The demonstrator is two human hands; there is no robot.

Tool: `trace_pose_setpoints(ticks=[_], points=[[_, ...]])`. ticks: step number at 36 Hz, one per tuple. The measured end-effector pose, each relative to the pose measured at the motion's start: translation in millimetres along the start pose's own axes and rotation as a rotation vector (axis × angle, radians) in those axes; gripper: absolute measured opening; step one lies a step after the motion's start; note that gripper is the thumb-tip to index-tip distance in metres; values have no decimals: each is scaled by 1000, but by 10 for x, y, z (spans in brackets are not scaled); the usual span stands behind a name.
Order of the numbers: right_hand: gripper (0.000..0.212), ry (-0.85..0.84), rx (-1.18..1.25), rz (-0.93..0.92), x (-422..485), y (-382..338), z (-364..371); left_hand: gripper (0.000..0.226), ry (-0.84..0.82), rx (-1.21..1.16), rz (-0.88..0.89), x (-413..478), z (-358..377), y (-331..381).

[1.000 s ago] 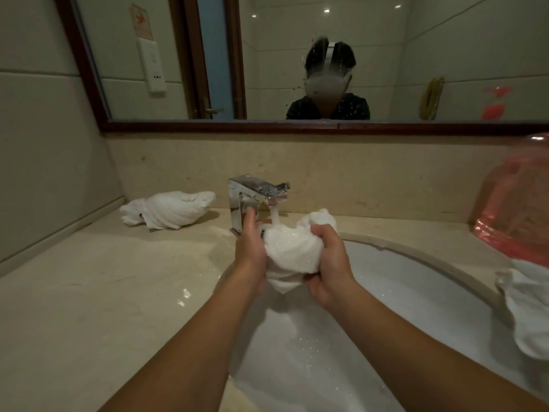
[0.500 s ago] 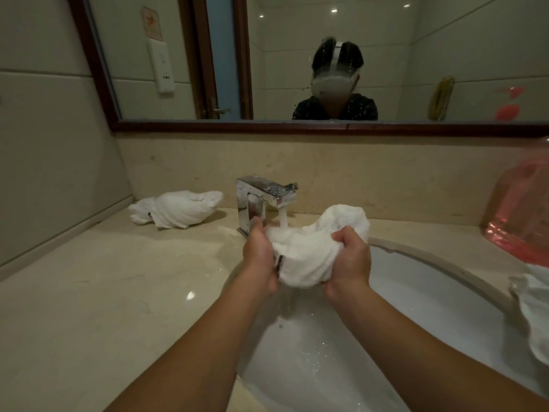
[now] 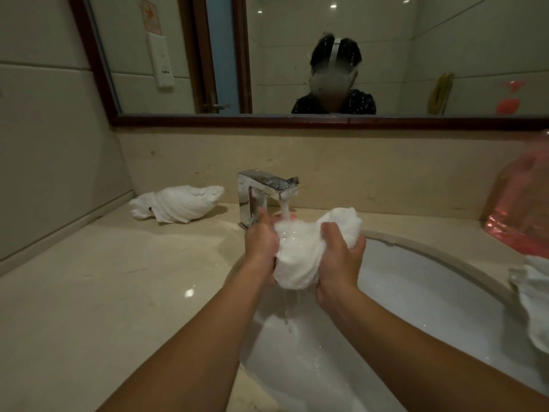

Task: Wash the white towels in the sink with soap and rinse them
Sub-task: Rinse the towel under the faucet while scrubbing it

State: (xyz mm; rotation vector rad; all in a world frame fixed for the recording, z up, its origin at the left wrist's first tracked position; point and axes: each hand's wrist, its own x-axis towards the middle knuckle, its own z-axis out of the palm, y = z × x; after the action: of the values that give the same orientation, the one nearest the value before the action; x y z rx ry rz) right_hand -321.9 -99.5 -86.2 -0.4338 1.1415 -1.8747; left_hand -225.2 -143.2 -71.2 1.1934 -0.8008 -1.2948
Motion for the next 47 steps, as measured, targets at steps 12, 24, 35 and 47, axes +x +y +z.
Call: trace_pose_setpoints(ticks=[12, 24, 35, 47], points=[[57, 69, 13, 32, 152, -244, -50, 86, -211, -143, -226, -178, 69, 40], [49, 3, 66, 39, 49, -128, 40, 68, -97, -79, -132, -76, 45, -2], [48, 33, 55, 6, 146, -152, -3, 66, -1, -10, -58, -161, 88, -13], [46, -75, 15, 25, 177, -223, -13, 83, -302, 525, 303, -419, 191, -109]])
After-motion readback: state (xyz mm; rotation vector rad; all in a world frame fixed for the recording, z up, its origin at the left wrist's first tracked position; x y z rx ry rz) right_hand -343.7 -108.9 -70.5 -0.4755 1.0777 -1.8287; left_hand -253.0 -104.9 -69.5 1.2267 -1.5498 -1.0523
